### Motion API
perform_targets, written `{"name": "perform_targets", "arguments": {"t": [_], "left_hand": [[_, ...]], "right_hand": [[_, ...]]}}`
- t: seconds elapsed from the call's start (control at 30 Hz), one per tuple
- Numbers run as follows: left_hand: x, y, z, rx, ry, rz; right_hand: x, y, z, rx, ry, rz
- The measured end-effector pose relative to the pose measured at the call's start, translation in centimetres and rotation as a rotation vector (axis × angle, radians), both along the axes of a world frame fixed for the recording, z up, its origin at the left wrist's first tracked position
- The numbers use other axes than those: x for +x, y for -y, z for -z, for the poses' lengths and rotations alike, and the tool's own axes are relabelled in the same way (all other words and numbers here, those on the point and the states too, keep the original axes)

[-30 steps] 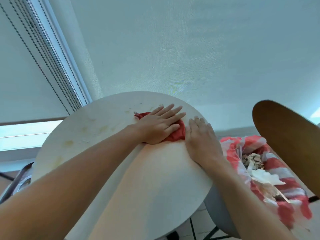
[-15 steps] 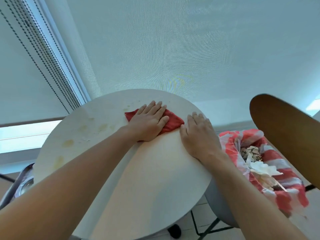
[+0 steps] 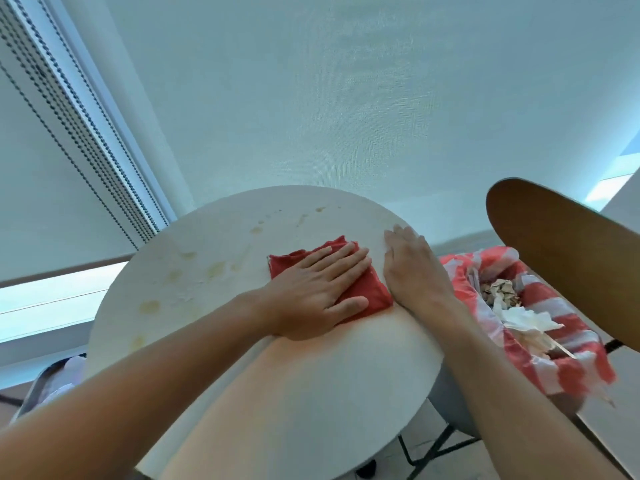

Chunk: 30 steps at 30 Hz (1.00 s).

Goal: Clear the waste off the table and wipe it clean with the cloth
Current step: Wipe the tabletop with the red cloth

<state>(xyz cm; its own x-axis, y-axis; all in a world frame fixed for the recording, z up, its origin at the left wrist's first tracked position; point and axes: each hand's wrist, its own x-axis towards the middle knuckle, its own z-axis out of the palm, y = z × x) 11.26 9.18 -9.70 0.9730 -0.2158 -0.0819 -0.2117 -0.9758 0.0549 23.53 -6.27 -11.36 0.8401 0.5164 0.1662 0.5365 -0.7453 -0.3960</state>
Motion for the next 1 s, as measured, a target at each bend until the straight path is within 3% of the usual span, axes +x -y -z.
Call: {"name": "perform_targets", "arguments": {"t": [0.27, 0.5, 0.67, 1.0], "left_hand": [[8.2, -3.0, 0.3, 0.036, 0.009, 0.051], [13.3, -6.2, 0.2, 0.054, 0.001, -0.036], [13.5, -8.0, 0.5, 0.045, 0.020, -0.180], [9.1, -10.8, 1.0, -0.047, 0.033, -0.492]], "right_hand": [[0.5, -0.1, 0.7, 0.127, 0.000, 0.100], [0.4, -0.5, 0.5, -0.005, 0.037, 0.023], [0.5, -1.8, 0.3, -0.158, 0.023, -0.028], [-0.1, -2.8, 0.3, -0.238, -0.041, -0.102]]}}
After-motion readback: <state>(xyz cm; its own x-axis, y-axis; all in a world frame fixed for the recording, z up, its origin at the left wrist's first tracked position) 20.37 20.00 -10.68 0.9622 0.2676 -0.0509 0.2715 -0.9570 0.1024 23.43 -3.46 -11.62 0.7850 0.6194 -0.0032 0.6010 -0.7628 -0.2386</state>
